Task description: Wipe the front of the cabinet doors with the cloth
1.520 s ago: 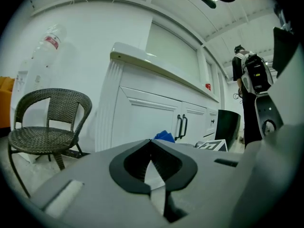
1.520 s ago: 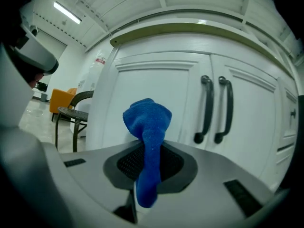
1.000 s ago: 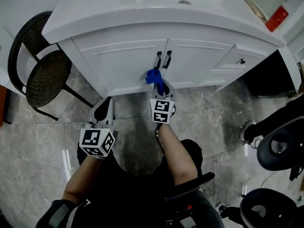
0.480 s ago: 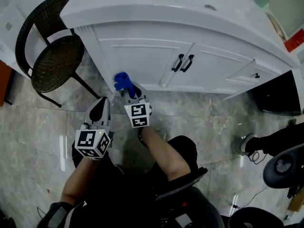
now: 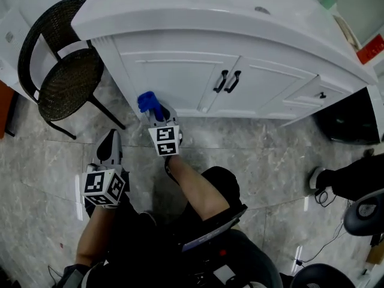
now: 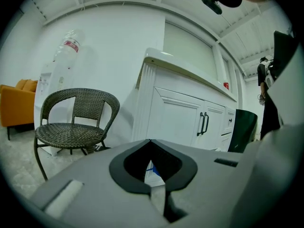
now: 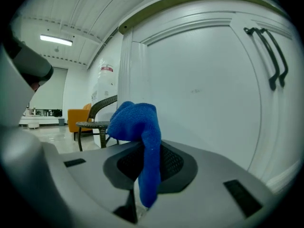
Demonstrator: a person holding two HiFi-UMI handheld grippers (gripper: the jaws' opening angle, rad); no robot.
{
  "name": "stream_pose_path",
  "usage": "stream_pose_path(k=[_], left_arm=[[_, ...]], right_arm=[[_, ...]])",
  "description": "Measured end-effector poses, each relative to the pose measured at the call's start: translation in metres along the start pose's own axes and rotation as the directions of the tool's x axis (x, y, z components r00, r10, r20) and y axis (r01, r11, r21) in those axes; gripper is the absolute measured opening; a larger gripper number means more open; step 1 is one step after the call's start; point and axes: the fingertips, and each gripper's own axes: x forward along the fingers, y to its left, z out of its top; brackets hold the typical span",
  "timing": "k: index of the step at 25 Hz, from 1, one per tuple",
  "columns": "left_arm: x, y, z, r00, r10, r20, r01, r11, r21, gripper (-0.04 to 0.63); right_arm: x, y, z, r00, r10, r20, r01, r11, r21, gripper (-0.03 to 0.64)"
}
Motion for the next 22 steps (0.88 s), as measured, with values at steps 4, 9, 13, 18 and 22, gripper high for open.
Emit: stream_pose_path(k=[4, 9, 13, 18, 22], left_arm=[[0.011, -0.02, 0.001, 0.998, -0.056, 0.002, 0.056, 0.998, 0.0, 0.003], [0.025, -0.057, 0.002, 0.99, -0.138, 0.002, 0.138, 0.99, 0.013, 0.003], [0.03, -0.078, 0.002, 0.983, -0.185, 0.0, 0.185, 0.982, 0.028, 0.003], [0.032, -0.089, 0.001, 0.979, -0.203, -0.001, 0.203, 0.979, 0.029, 0.003], [0.032, -0.093, 0.002, 0.979, -0.205, 0.002, 0.205, 0.978, 0.03, 0.003]], right_arm=[[-0.023, -0.052, -0.005, 0.994, -0.113, -0.009, 0.113, 0.994, 0.015, 0.049], [-0.056, -0.115, -0.014, 0.974, -0.225, -0.026, 0.225, 0.974, 0.009, 0.049], [-0.081, -0.162, -0.023, 0.95, -0.309, -0.033, 0.31, 0.951, 0.018, 0.049], [-0.114, -0.207, -0.036, 0.908, -0.415, -0.047, 0.418, 0.902, 0.105, 0.049], [-0.126, -0.223, -0.039, 0.892, -0.448, -0.056, 0.452, 0.882, 0.136, 0.049]])
